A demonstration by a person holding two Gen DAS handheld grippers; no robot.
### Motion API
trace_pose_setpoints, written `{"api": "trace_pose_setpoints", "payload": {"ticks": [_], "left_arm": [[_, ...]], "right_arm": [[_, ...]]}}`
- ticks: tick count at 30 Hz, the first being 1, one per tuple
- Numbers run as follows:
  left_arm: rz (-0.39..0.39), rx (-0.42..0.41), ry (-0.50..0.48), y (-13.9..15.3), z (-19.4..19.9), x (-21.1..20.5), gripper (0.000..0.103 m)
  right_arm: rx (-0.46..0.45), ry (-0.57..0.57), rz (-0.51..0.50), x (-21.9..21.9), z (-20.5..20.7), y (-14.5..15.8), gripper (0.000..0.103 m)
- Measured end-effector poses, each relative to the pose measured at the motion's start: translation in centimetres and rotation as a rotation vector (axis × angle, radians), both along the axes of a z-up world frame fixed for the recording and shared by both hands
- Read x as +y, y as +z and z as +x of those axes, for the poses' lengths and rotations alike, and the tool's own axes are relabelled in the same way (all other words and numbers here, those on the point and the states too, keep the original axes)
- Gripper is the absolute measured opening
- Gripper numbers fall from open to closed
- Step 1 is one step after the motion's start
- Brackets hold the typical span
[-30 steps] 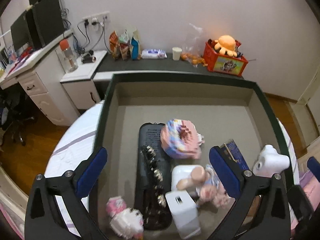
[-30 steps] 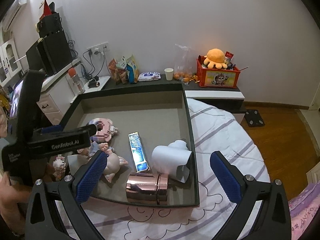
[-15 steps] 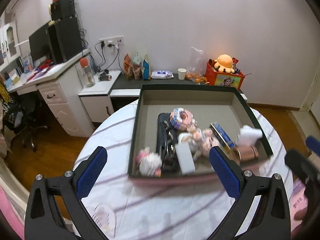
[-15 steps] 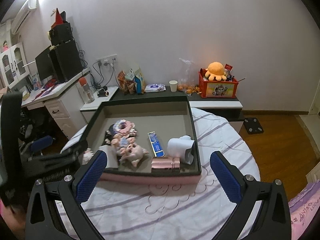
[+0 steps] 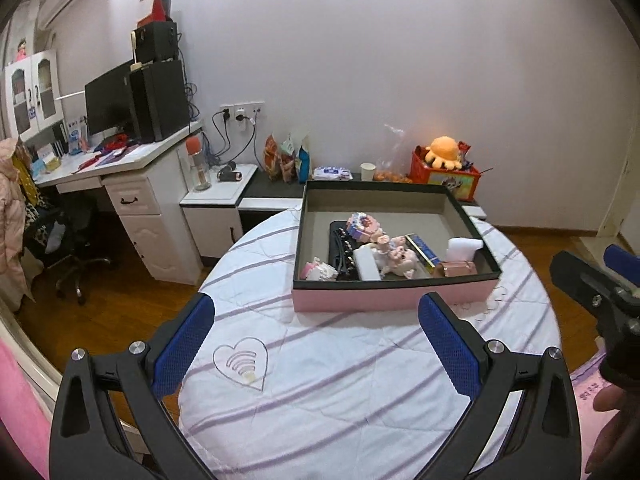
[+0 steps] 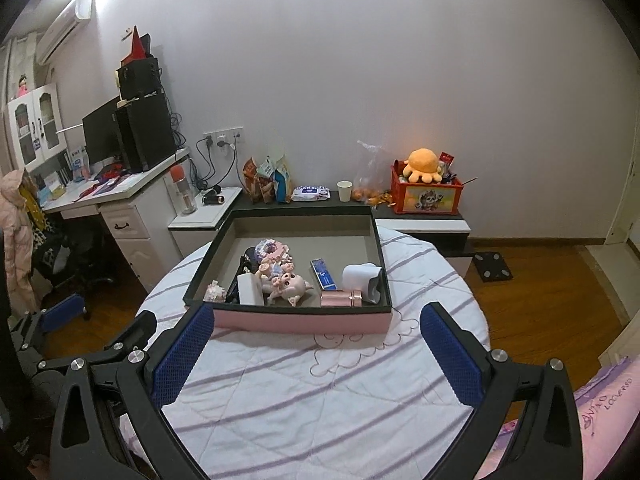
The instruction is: Organize rigid objects
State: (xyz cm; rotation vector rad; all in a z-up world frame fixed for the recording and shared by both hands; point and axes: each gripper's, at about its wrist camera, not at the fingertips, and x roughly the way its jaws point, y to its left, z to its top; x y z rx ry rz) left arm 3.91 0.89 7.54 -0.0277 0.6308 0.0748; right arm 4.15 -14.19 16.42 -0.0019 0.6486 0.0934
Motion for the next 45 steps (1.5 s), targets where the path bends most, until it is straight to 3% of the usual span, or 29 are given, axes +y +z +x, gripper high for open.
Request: {"api": "trace_pose_setpoints", "payload": {"ticks": [21, 45], "left_arm": [[-0.021, 0.003, 0.01, 0.3, -3.6, -0.2, 0.103], [-0.015, 0.015, -0.034, 1.1, -3.4, -0.7, 0.103]], "right_arm": [[0.011, -0.044, 0.01, -0.3, -3.6, -0.1, 0.103], [0.031, -0.053, 0.022, -1.0, -3.8, -0.9, 0.103]]}}
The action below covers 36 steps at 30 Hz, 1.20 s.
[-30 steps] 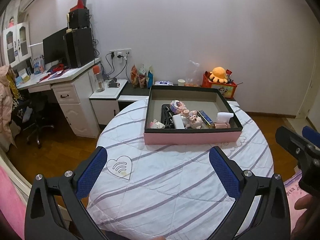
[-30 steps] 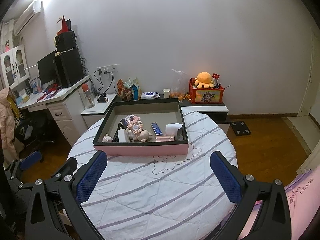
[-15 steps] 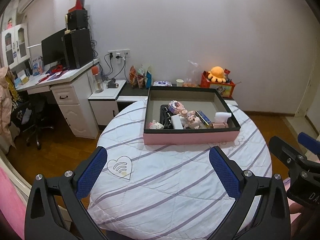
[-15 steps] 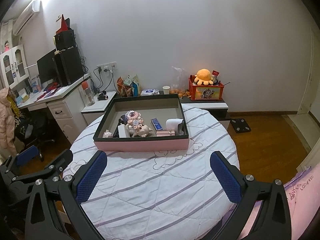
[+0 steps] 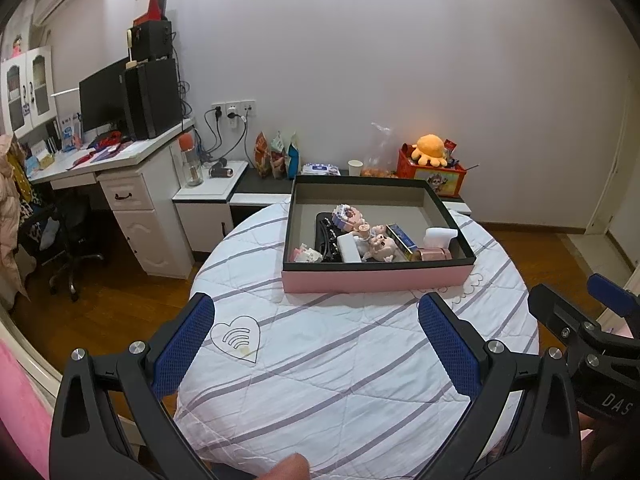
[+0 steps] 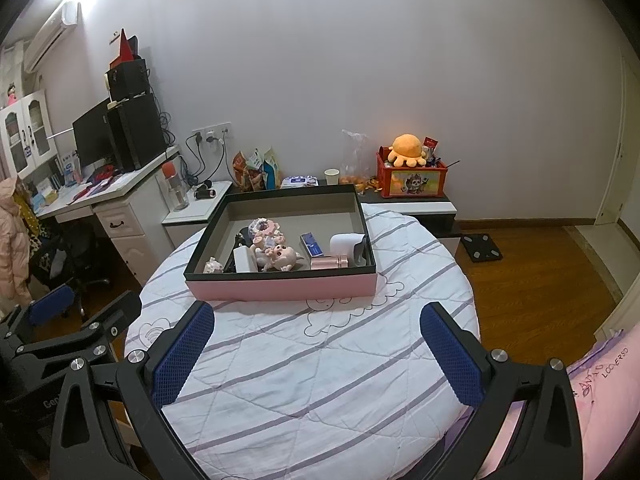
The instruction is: Organize rigid objects
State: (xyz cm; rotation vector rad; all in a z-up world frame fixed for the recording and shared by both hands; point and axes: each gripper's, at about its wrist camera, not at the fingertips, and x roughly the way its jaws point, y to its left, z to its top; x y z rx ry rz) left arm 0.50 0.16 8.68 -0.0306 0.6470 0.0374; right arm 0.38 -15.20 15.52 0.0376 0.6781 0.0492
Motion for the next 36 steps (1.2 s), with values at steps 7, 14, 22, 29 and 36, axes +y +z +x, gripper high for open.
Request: {"api": "trace_pose_setpoints", "payload": {"ticks": [7, 14, 22, 29, 36], "left_arm": [[0.008, 0.002, 0.009, -0.05, 0.23, -0.03, 0.103], [0.009, 0.004, 0.013, -0.19, 0.41, -0.13, 0.103], [0.016, 0.008, 0.012, -0.36, 0.61, -0.2, 0.103], [0.023, 0.007, 0.015, -0.13, 0.56, -0.13, 0.103], [0.031, 0.009, 0.006, 0.13, 0.68, -0.07, 0.103]], "right_arm": [[0.0, 0.001, -0.001, 0.0, 0.01, -0.01, 0.103], [0.002, 0.0, 0.001, -0.05, 0.04, -0.05, 0.103], [0.004, -0.001, -0.001, -0.02, 0.08, -0.1, 0.103], [0.006, 0.004, -0.003, 0.17, 0.16, -0.25, 0.103], [0.006, 0.004, -0.003, 0.25, 0.21, -0.25, 0.103]]}}
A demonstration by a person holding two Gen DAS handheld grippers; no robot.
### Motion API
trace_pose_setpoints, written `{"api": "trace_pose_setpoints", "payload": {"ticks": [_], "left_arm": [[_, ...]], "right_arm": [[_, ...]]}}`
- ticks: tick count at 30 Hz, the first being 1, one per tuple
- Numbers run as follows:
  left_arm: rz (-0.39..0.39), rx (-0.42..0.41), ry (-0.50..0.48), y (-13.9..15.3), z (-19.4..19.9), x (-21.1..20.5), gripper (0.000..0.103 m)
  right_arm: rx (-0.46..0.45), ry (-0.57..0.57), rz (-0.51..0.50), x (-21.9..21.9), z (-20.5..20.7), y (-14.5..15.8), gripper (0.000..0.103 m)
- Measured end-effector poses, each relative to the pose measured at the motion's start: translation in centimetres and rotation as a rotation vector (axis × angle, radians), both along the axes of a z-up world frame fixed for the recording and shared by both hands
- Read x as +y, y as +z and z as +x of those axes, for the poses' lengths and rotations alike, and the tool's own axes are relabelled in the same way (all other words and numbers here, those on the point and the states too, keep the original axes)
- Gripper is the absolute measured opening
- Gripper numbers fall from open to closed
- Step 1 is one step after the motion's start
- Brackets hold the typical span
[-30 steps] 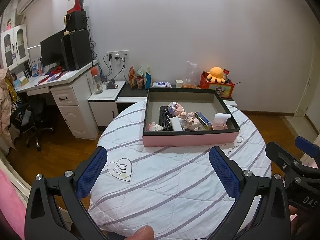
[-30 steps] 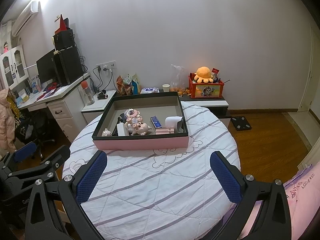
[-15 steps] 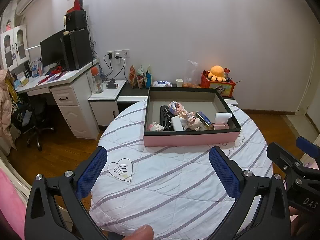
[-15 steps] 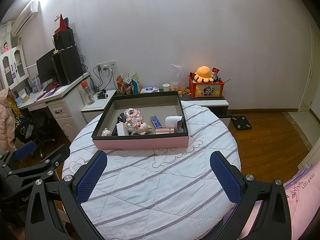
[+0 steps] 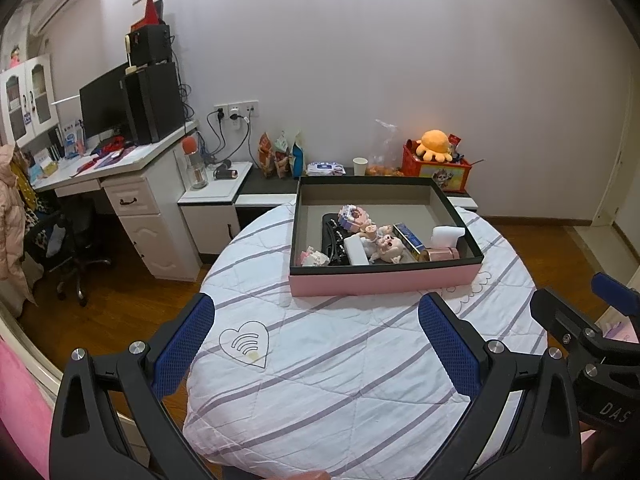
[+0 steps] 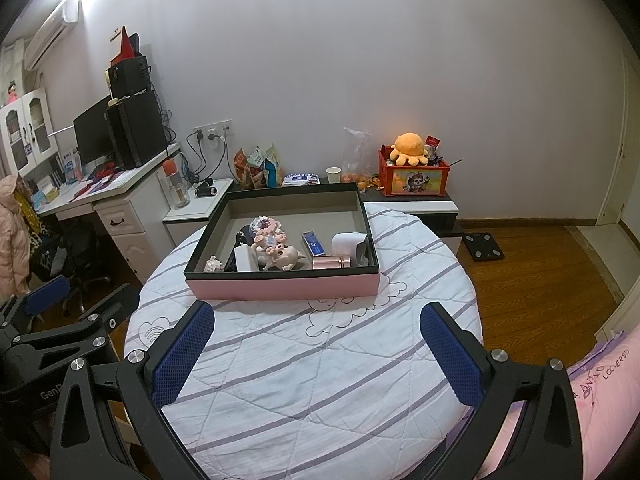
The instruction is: Organize rigid objects
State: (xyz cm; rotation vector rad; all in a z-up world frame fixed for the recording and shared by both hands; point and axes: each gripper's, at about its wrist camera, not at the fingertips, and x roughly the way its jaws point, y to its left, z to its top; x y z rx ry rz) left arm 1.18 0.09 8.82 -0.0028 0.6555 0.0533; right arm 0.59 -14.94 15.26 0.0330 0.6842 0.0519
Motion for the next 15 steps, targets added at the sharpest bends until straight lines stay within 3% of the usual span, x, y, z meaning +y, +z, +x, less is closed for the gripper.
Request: {"api": "trace_pose_setpoints", "payload": {"ticks": [15], "left_arm": [[-0.004, -0.009, -0.006, 0.42, 0.21, 0.31, 0.103]], "right_arm": [[0.006, 0.004, -0.001, 0.13, 0.24, 0.07, 0.103]]}}
